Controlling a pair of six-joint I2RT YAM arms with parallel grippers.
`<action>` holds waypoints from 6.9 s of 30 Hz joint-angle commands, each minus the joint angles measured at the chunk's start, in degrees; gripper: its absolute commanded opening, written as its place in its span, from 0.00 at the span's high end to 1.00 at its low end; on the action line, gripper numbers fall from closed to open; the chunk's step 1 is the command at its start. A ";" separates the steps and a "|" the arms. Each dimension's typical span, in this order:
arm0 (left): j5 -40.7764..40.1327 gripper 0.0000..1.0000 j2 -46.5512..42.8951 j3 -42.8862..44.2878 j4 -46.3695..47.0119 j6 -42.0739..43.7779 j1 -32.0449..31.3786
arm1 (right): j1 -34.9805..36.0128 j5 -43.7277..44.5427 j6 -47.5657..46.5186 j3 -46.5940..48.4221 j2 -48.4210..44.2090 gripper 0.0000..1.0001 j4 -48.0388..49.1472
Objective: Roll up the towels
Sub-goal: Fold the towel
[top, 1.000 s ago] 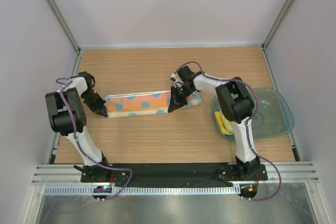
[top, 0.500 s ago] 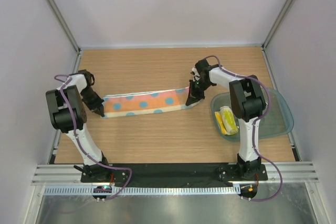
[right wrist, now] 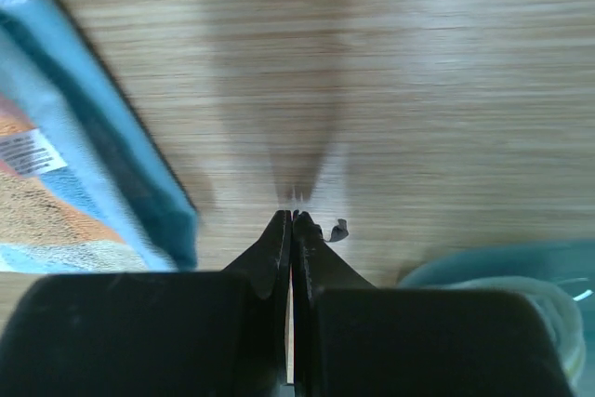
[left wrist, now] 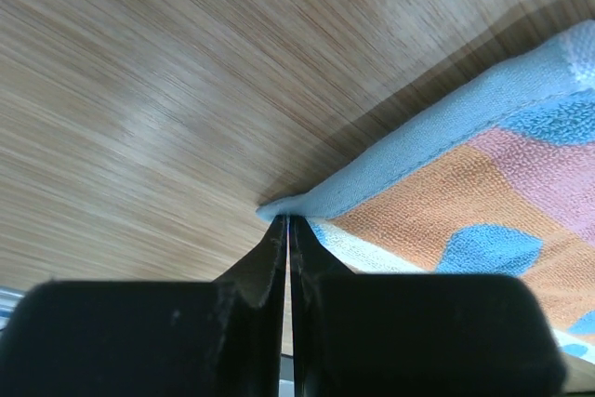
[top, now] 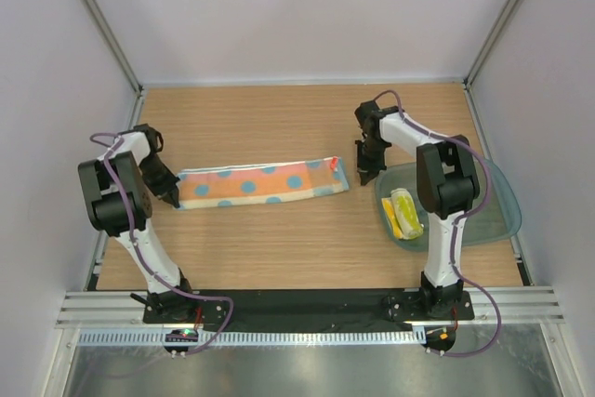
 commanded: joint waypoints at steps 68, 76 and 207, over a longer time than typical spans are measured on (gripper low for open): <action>5.83 0.31 -52.49 -19.55 19.45 2.82 -15.37 | 2.46 -1.81 25.30 -20.47 -13.88 0.97 24.28; 1.53 0.30 -55.04 -17.35 13.57 3.26 -18.54 | 1.49 13.21 17.39 -10.80 -18.97 0.99 11.19; -4.62 0.60 -11.27 -8.30 24.02 -7.02 -25.04 | 22.41 -8.31 13.17 -12.47 -2.99 0.84 36.67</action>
